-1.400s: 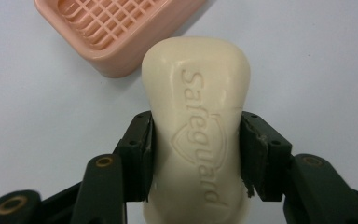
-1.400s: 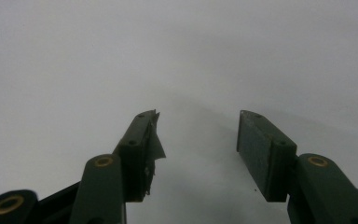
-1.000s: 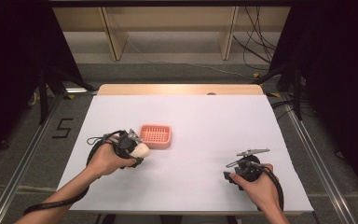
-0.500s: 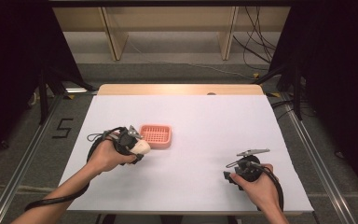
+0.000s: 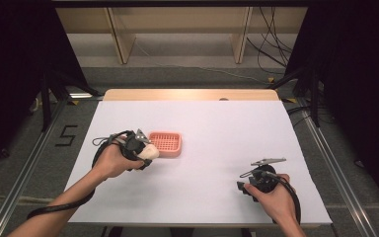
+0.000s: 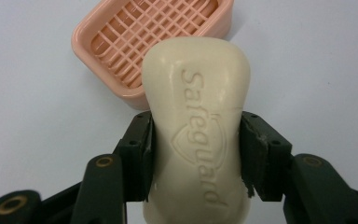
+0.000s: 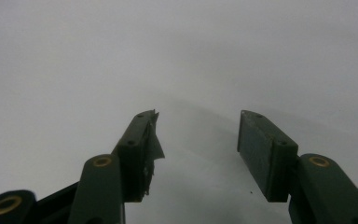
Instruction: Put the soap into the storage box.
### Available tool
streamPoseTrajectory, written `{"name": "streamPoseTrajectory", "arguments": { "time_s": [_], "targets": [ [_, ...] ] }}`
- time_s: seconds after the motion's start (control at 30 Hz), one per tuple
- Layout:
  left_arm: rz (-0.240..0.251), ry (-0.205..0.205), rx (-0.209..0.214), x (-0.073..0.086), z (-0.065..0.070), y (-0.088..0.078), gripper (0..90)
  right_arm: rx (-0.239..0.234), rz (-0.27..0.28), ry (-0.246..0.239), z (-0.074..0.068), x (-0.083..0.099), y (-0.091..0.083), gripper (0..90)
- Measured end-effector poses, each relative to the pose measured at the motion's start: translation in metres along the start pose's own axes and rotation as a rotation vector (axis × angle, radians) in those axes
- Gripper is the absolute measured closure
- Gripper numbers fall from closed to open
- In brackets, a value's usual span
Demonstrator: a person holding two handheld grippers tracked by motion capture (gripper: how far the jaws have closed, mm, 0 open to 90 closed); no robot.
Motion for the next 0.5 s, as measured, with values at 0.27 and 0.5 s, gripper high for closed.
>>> {"name": "streamPoseTrajectory", "arguments": {
  "time_s": [0.27, 0.5],
  "targets": [
    [0.001, 0.012, -0.005, -0.0026, -0.0047, 0.0012, 49.1, -0.002, -0.002, 0.002, -0.0001, 0.0002, 0.0000, 47.4],
    [0.012, 0.005, -0.011, -0.0055, -0.0079, 0.0014, 49.1, -0.026, -0.004, -0.011, 0.0034, 0.0000, 0.0015, 47.3]
  ]
}}
Point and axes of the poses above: each handheld gripper's, and its own axes: y roughly forward along the jaws, x roughly out of its underside, z roughly to its right, the point moved 2 cm from there along y, roughly forward along the jaws, and after that the axes turned 1 degree about z, right-handed, at the moved point
